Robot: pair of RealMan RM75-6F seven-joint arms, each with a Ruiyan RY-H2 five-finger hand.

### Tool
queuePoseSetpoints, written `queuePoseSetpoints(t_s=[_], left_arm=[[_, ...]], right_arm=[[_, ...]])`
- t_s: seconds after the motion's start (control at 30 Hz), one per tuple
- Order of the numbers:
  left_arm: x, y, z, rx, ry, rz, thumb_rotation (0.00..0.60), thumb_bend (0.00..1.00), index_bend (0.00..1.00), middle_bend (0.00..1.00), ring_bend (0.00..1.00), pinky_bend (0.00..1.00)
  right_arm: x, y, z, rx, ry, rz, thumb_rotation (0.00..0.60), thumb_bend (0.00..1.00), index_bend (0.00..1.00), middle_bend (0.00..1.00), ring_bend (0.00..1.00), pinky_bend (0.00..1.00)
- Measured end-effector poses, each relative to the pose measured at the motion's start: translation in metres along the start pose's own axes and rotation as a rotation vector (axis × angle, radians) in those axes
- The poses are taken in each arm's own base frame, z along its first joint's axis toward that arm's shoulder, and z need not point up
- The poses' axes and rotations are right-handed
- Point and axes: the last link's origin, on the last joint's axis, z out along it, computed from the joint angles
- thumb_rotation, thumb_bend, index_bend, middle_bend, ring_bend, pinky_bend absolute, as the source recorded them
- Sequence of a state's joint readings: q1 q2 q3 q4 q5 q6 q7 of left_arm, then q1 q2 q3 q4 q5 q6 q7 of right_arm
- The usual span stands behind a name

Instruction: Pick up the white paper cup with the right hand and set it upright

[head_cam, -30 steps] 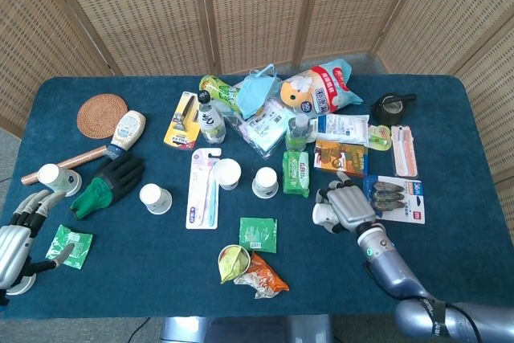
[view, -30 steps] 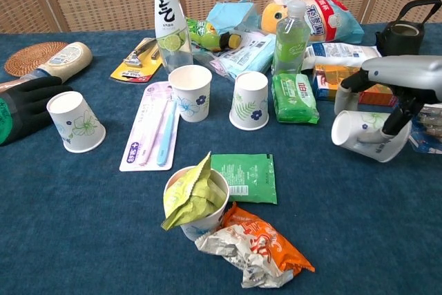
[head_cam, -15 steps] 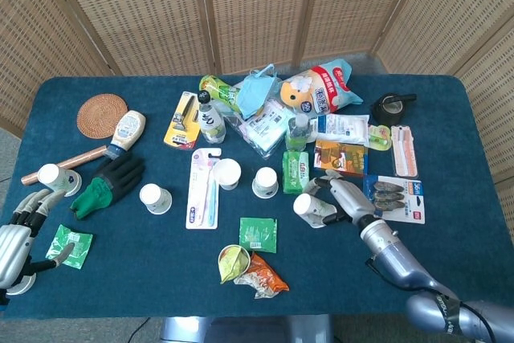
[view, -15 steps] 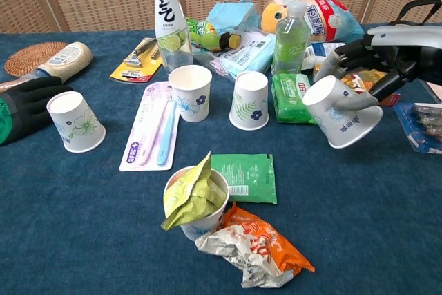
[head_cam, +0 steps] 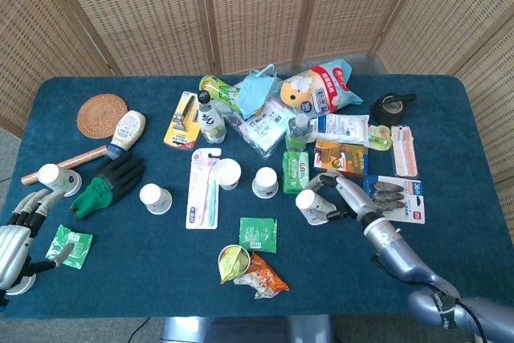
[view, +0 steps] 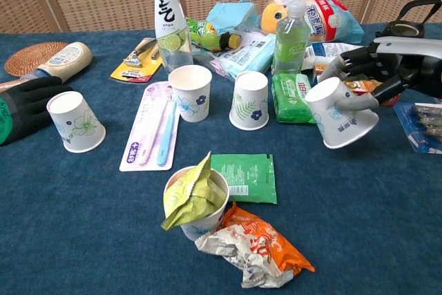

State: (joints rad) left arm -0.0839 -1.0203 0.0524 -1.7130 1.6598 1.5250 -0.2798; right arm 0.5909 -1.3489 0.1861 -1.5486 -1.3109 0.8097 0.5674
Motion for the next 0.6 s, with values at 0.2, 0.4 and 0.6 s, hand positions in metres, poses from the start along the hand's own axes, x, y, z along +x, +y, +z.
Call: queuePoseSetpoints(t_s=[0.2,0.4,0.6], left_arm=[[0.0,0.001,-0.001,-0.003,-0.001,0.001,0.6,0.35,0.0,0.14,0.0,0.06],[0.0,0.002,-0.002,-0.005,0.0,0.002,0.6,0.35,0.0,0.14,0.0,0.06],[0.001,0.004,-0.001,-0.012,0.006,0.001,0.6,0.35,0.0,0.14,0.0,0.06]], right_arm=[[0.0,0.013,-0.007,0.013,0.003,0.003,0.6,0.3,0.35,0.43,0.09,0.0],[-0.004,0.031,-0.016,-0.005,-0.016,-0.004,0.6,0.3,0.3,0.34,0.01,0.0],[-0.003,0.041,-0.025,-0.013,-0.029,-0.011,0.6,0.4,0.14,0.18,0.0,0.0]])
